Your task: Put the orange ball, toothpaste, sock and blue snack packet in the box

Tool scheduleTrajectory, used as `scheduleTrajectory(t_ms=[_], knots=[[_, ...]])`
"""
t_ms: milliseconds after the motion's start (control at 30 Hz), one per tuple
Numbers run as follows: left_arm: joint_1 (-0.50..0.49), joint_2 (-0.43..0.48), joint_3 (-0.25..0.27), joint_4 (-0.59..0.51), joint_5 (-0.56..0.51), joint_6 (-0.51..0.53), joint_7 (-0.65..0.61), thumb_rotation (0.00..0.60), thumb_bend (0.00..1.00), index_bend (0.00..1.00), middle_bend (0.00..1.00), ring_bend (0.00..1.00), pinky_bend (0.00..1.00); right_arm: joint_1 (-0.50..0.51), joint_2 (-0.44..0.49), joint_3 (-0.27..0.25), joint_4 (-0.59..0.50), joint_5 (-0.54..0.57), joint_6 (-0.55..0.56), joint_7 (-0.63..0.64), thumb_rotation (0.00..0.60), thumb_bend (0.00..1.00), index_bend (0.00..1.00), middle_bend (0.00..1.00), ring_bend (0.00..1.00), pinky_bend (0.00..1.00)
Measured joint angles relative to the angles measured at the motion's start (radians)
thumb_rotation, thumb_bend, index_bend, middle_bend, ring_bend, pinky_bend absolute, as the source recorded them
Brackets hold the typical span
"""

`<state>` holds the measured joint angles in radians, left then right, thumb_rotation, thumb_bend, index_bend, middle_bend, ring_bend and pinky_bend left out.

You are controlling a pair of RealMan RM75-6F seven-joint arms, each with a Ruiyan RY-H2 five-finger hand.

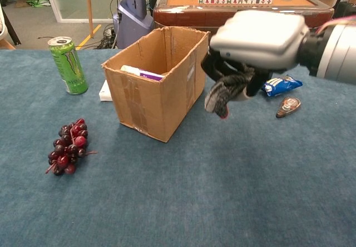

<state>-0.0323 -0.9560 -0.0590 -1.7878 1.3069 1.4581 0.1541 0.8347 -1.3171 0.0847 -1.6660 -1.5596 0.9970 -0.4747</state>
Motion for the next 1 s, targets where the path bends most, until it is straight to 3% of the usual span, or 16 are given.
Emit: scheduleTrajectory(t_ms=[233, 467, 833, 1000], knots=[[-0.003, 0.001, 0.001, 0.002, 0.002, -0.005, -0.006, 0.600, 0.26, 0.51, 0.46, 0.42, 0.61, -0.006, 0.036, 0.083, -0.052, 0.019, 0.061, -0.035, 0.600, 0.30, 0.67, 0.77, 0.64, 0.72], [-0.002, 0.003, 0.002, -0.002, 0.007, -0.002, -0.010, 0.600, 0.26, 0.51, 0.46, 0.41, 0.61, 0.018, 0.009, 0.143, -0.053, 0.117, 0.056, -0.156, 0.600, 0.30, 0.67, 0.76, 0.64, 0.72], [0.001, 0.010, 0.004, -0.001, 0.025, 0.003, -0.044, 0.600, 0.26, 0.51, 0.46, 0.42, 0.61, 0.121, -0.193, 0.237, 0.118, 0.245, 0.050, -0.208, 0.600, 0.28, 0.67, 0.72, 0.61, 0.68], [0.002, 0.010, 0.005, 0.001, 0.028, 0.004, -0.047, 0.600, 0.26, 0.51, 0.46, 0.41, 0.61, 0.176, -0.296, 0.268, 0.221, 0.289, 0.050, -0.207, 0.600, 0.12, 0.50, 0.58, 0.50, 0.63]])
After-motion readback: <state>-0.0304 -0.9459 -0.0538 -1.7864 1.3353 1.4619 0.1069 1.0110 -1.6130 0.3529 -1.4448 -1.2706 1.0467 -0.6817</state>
